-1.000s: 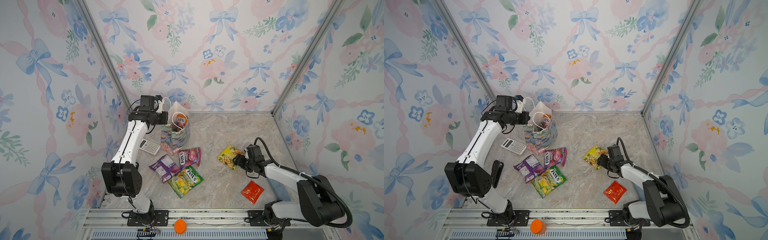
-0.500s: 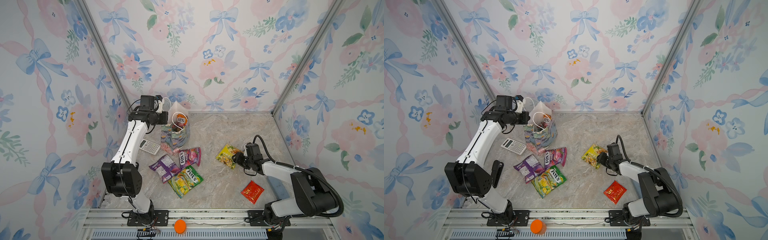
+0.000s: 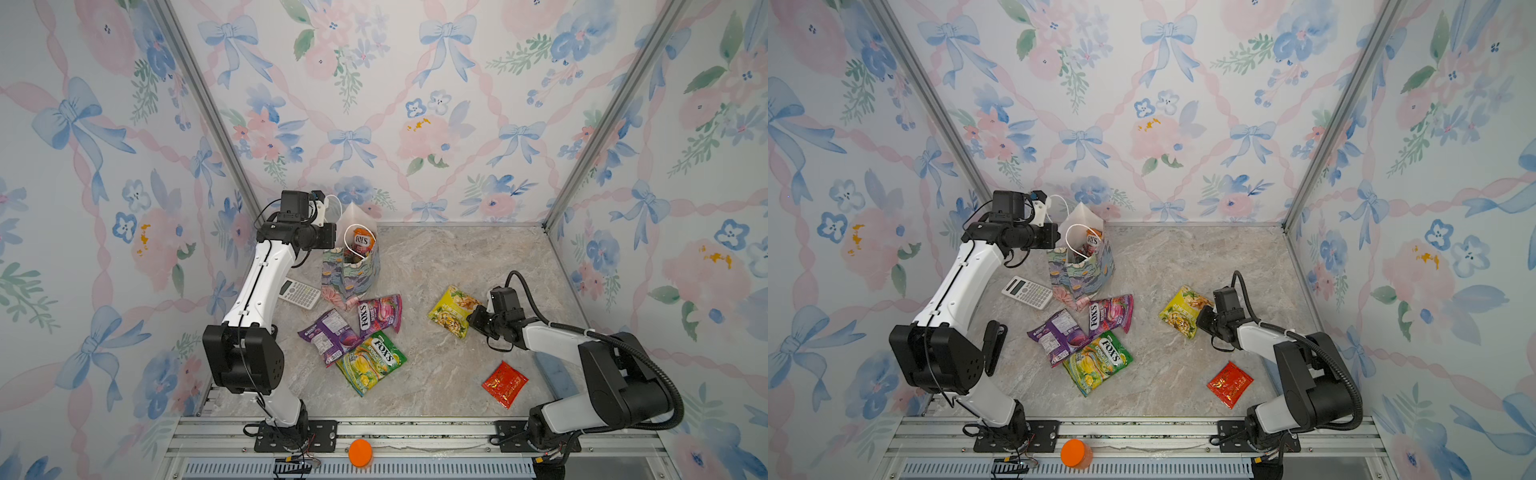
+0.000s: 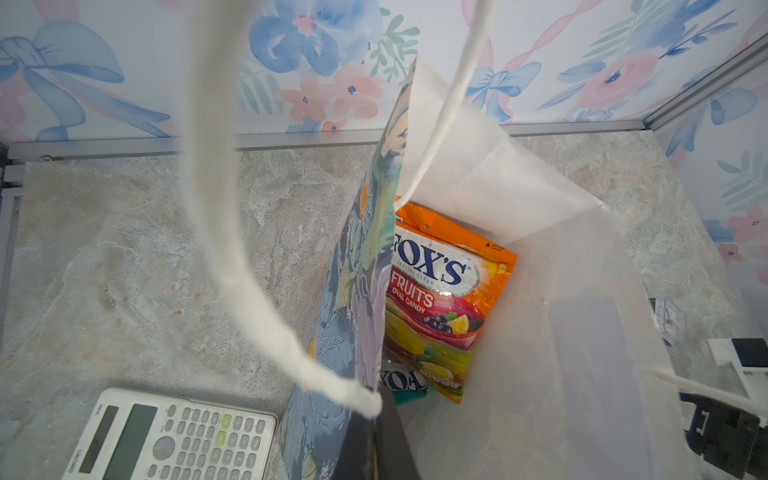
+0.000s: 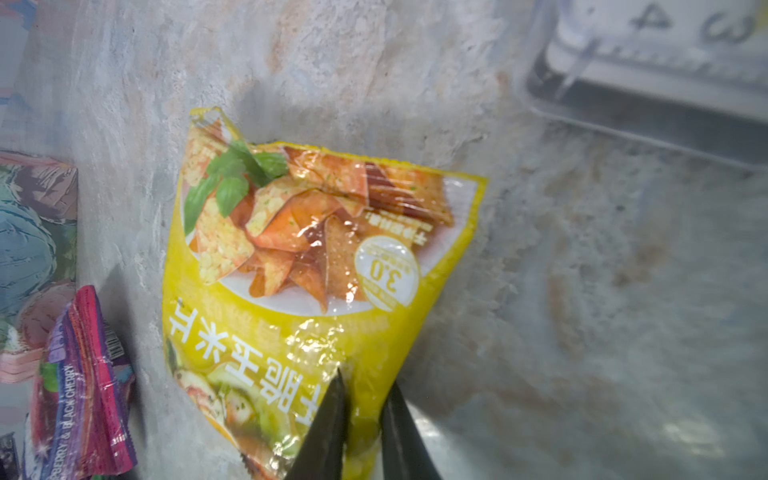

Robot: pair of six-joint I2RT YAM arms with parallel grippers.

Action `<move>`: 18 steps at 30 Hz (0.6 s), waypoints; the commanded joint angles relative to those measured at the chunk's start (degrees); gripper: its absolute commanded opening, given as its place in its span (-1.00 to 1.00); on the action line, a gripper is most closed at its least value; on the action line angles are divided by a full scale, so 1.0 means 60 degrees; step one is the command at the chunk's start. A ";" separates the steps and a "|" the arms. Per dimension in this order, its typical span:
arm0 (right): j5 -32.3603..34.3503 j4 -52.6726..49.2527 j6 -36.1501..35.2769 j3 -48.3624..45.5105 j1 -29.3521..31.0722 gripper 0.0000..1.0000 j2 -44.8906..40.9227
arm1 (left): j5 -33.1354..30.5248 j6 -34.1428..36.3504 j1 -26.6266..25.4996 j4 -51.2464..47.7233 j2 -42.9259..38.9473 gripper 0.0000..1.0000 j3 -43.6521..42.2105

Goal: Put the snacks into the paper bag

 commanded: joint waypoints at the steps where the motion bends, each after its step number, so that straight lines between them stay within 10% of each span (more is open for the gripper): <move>1: -0.0175 0.0035 -0.0064 -0.0100 -0.0072 -0.72 0.0102 | -0.0002 -0.0095 0.0039 -0.0157 0.0030 -1.00 -0.0134; 18: -0.0486 -0.0552 0.0063 0.0271 0.0163 -1.00 -0.1154 | -0.0017 -0.0091 0.0040 -0.0157 0.0008 -1.00 -0.0127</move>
